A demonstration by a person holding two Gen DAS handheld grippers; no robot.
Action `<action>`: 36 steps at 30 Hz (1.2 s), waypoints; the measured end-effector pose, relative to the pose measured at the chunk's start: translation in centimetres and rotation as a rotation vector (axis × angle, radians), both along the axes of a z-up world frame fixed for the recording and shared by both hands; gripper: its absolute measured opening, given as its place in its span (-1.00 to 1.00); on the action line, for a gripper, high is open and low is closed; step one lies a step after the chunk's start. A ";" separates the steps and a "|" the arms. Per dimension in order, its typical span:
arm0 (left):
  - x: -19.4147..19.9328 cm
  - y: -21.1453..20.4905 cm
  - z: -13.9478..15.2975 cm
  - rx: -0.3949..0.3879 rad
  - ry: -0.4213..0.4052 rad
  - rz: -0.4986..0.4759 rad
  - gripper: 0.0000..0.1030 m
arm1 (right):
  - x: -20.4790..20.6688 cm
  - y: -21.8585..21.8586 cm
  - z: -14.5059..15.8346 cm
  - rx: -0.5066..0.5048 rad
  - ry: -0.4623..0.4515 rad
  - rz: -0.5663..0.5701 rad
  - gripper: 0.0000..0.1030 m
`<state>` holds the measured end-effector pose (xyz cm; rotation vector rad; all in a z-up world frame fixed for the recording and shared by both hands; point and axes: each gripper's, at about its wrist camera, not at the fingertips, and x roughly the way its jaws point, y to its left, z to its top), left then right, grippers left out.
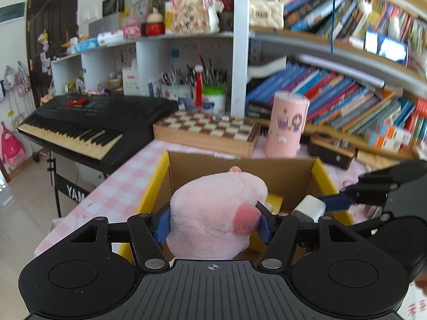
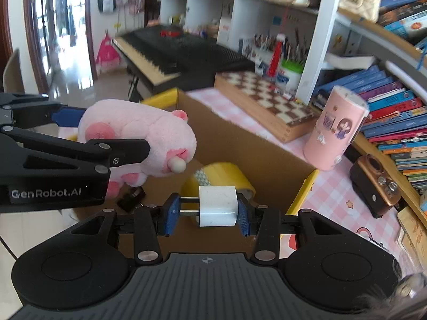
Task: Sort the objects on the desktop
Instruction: 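Open both tools to drop the pig and plug into the yellow box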
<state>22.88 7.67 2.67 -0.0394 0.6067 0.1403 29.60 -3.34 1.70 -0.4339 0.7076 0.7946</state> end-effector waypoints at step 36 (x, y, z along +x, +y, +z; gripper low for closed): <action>-1.7 -1.6 1.0 0.109 -0.022 0.000 0.71 | -0.7 -1.0 1.0 -0.077 -0.112 0.083 0.18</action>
